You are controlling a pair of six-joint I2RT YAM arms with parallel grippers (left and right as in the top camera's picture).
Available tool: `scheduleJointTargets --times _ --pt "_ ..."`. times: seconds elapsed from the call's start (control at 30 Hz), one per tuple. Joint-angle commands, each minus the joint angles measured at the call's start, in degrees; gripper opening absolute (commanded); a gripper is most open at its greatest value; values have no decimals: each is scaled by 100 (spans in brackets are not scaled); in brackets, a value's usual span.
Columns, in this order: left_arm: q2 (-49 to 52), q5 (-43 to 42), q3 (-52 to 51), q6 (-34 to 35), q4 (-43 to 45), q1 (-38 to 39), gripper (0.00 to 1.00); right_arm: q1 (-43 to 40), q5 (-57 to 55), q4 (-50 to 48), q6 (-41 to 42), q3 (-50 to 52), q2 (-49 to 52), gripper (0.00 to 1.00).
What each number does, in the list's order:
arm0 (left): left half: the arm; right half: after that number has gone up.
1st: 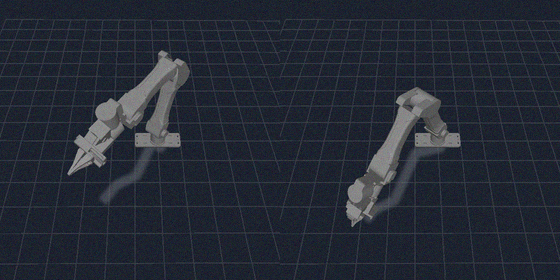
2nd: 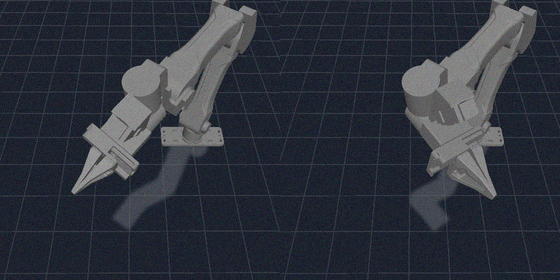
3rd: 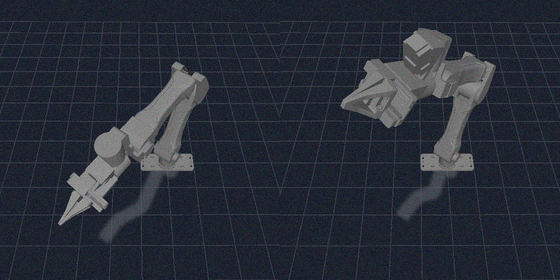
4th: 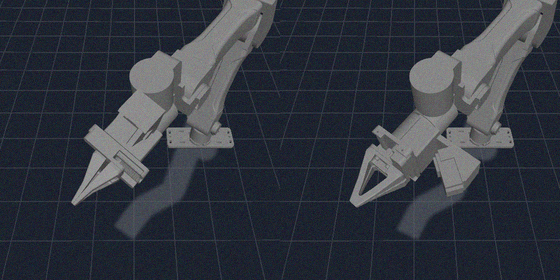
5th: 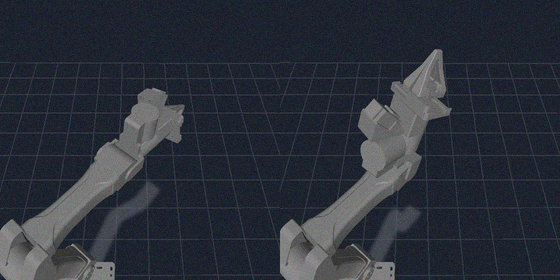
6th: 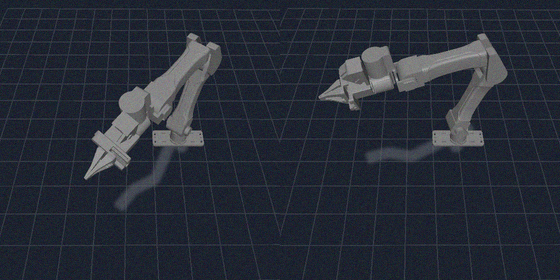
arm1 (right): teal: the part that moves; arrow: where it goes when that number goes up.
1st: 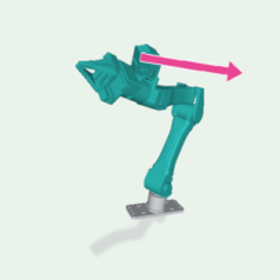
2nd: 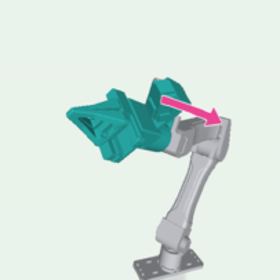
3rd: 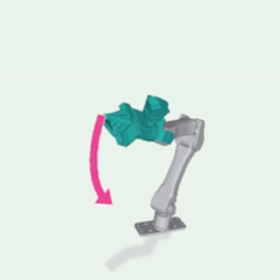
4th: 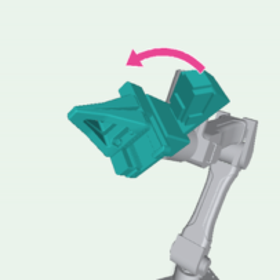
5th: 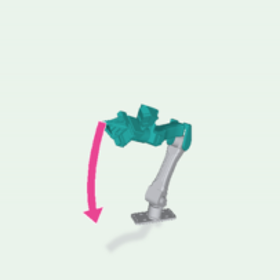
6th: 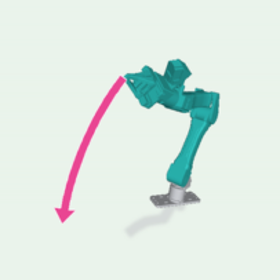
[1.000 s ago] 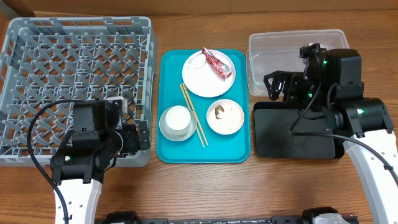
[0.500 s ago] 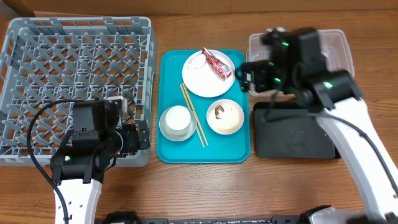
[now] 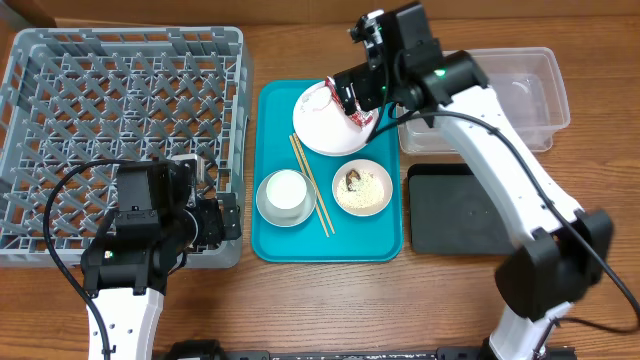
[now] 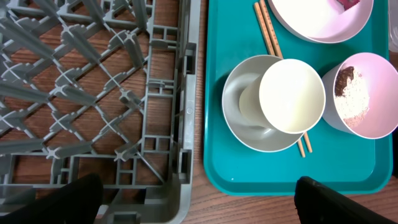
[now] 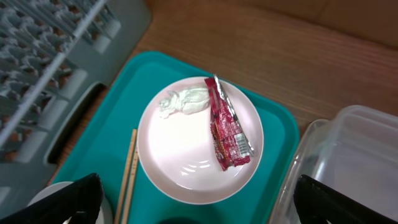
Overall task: Sort waste into correct bins and load items into the dishwasher
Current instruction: 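Reach the right gripper to the red wrapper on the white plate, then grasp the red wrapper and drop it into the clear bin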
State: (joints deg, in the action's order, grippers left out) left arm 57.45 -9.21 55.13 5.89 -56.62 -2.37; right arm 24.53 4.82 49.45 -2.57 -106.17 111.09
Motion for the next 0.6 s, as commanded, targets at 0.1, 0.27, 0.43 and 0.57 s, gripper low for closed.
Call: scheduleJointTargets --times 0.1,0.27,0.43,0.57 --pt "-9 -46 155 37 24 -24 100 26 -98 -278 -138 -146 793 95" --pt "-9 -46 155 35 24 -24 100 26 -138 -514 -133 -146 1246 84" --pt "-9 -46 155 37 24 -24 100 26 -138 -573 -131 -146 1620 76" --pt "-9 -48 155 37 20 -24 100 28 -136 -573 -63 -111 1902 72"
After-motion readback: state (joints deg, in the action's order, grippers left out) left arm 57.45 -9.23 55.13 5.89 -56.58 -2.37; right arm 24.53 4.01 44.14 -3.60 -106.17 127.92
